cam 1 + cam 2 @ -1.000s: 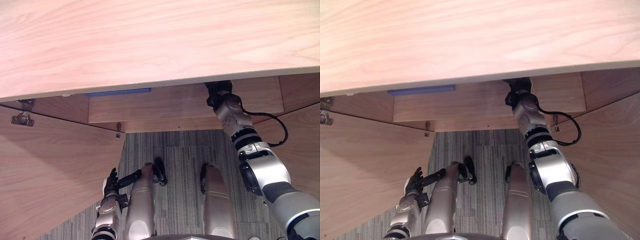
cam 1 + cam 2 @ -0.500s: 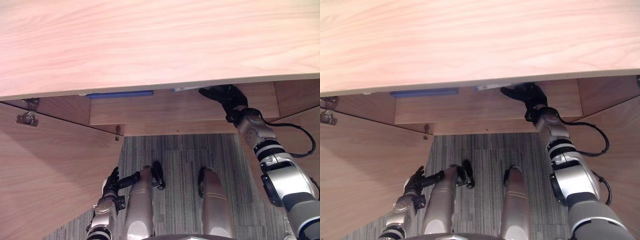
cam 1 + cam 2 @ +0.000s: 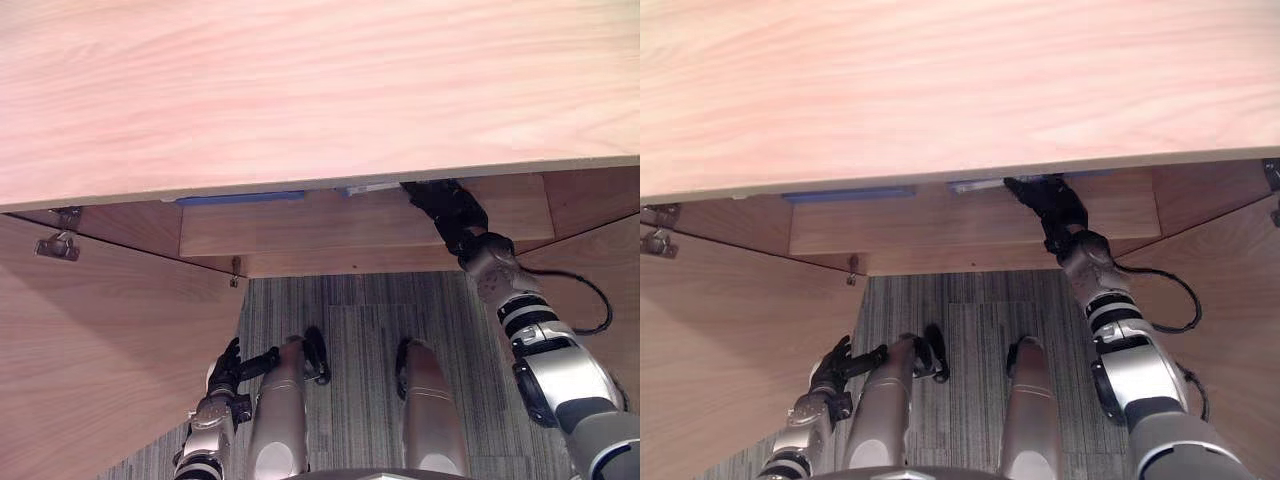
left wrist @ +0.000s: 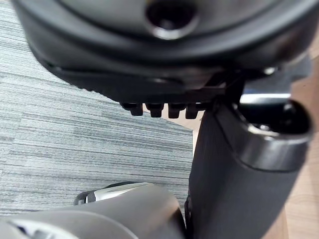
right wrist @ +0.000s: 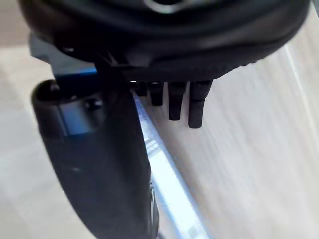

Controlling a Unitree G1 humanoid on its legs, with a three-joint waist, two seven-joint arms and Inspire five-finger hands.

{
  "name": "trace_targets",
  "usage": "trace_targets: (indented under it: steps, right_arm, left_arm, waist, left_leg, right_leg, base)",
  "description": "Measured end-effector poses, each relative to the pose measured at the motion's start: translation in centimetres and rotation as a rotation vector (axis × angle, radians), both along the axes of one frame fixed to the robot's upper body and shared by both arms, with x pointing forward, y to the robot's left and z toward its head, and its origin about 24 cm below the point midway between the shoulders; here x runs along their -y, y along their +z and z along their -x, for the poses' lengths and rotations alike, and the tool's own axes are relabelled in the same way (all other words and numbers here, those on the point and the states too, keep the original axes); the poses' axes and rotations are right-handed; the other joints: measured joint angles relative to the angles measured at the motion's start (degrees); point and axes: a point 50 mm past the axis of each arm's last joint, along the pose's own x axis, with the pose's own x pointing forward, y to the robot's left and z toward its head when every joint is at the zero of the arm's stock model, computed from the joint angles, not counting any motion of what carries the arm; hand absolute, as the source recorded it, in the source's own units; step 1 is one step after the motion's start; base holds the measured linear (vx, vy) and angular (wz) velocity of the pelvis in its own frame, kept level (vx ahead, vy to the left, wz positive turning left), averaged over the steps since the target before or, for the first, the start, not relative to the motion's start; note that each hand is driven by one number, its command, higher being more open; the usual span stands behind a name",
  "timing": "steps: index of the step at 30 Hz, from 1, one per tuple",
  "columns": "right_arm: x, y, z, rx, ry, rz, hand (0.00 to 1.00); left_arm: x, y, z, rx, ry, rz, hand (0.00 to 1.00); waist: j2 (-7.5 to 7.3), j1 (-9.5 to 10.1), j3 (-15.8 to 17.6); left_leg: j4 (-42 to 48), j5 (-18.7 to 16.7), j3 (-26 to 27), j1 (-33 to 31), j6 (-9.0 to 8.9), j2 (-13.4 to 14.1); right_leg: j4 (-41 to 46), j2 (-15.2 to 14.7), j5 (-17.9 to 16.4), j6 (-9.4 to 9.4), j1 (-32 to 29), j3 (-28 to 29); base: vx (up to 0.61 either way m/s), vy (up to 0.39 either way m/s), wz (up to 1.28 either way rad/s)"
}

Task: Walk over to the cabinet, pick up the folder, carry it to the office cabinet, place the folder inside the office cabinet, then close the office cabinet door

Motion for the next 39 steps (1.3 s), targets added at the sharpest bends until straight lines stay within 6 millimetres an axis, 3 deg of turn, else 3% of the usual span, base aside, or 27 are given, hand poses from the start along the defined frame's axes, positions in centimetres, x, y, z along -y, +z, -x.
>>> trace_targets:
  steps: [3,5,10,18,23,26,30,34,36,37,39]
  right_arm:
    - [-1.2,1.4,0.4,0.054,0.196,0.559,1.00]
    - [-2.4,1.4,0.8,0.093,0.297,0.842,1.00]
    - [-4.1,-1.3,2.6,0.104,0.521,1.241,1.00]
    - [-3.8,-1.2,2.9,0.100,0.584,1.366,1.00]
    - [-4.5,-1.5,3.2,0.122,0.615,1.484,1.00]
    - [-5.6,-2.2,4.5,0.140,0.701,1.519,1.00]
    - [-7.5,-4.0,6.4,0.139,0.874,1.524,1.00]
    - [-10.2,-7.3,9.7,0.113,1.112,1.455,1.00]
    - [-11.2,-8.5,10.8,0.104,1.153,1.397,1.00]
    - [-11.8,-9.2,11.4,0.103,1.150,1.344,1.00]
    - [-11.8,-10.1,11.5,0.077,1.098,1.277,1.00]
  left_arm:
    - [-0.1,0.0,0.0,-0.004,-0.022,-0.013,1.00]
    - [0.0,0.0,0.1,-0.006,-0.034,-0.013,1.00]
    - [-0.3,0.0,0.2,-0.017,-0.074,-0.043,1.00]
    - [-0.4,0.1,0.0,-0.017,-0.113,-0.054,1.00]
    - [-0.6,0.2,-0.1,-0.020,-0.129,-0.071,1.00]
    - [-0.7,0.1,0.0,-0.026,-0.126,-0.069,1.00]
    - [-0.6,-0.1,0.2,-0.051,-0.138,-0.073,1.00]
    - [-0.6,-0.4,0.6,-0.080,-0.147,-0.073,1.00]
    - [-0.7,-0.8,1.3,-0.105,-0.146,-0.073,1.00]
    - [-0.7,-1.2,2.1,-0.125,-0.147,-0.072,1.00]
    - [-0.6,-1.6,2.7,-0.159,-0.159,-0.069,1.00]
  waist:
    - [-0.03,-0.05,-0.06]
    - [-0.03,-0.12,-0.27]
    - [-0.53,-0.19,-0.66]
    - [-0.80,0.05,-0.81]
    - [-0.98,0.09,-0.90]
    - [-1.00,0.20,-0.89]
    - [-1.27,0.07,-0.91]
    - [-2.30,0.35,-1.14]
    - [-3.36,0.26,-1.78]
    - [-4.60,0.26,-2.87]
    - [-5.14,0.23,-4.78]
  left_leg:
    - [-0.50,0.05,0.06,0.46,-0.07,0.04]
    - [-1.19,0.25,0.20,0.74,-0.16,0.04]
    - [-1.94,0.28,0.37,1.69,-0.20,0.04]
    - [-2.40,0.27,0.38,2.00,-0.20,0.06]
    - [-2.49,0.18,0.49,2.06,-0.32,0.32]
    - [-2.49,-0.04,0.63,2.52,-0.67,0.78]
    - [-3.05,-0.35,1.06,4.89,-1.02,1.31]
    - [-5.84,-0.01,1.29,9.50,-1.61,1.87]
    - [-9.81,1.42,1.62,12.99,-2.02,1.69]
    - [-14.71,3.60,2.12,15.93,-2.33,0.98]
    - [-20.68,6.50,1.90,18.51,-2.59,0.19]
  right_leg:
    - [-0.52,0.11,0.17,0.00,0.41,-0.02]
    - [-1.27,0.22,0.48,0.01,0.68,-0.01]
    - [-2.16,0.28,0.56,0.04,1.69,-0.06]
    - [-3.18,0.32,0.77,0.21,2.33,-0.24]
    - [-3.44,0.55,0.81,0.17,2.38,-0.21]
    - [-3.63,0.97,0.83,0.13,2.76,-0.12]
    - [-4.26,1.45,0.83,0.13,4.78,-0.07]
    - [-7.56,2.24,1.32,-0.29,9.59,-0.65]
    - [-11.32,2.44,2.56,-0.48,12.99,-1.32]
    - [-15.18,2.47,4.01,-0.78,15.52,-1.61]
    - [-20.35,2.64,6.12,-1.10,18.26,-2.70]
  base:
    - [0.00,0.000,0.00]
    - [0.03,0.008,-0.03]
    - [0.03,0.010,-0.01]
    - [0.01,0.005,0.00]
    - [0.02,0.000,-0.02]
    - [0.03,-0.008,-0.07]
    - [0.03,-0.010,-0.08]
    - [0.04,-0.024,-0.05]
    - [0.08,-0.057,-0.02]
    - [0.10,-0.074,0.03]
    - [0.11,-0.063,0.15]
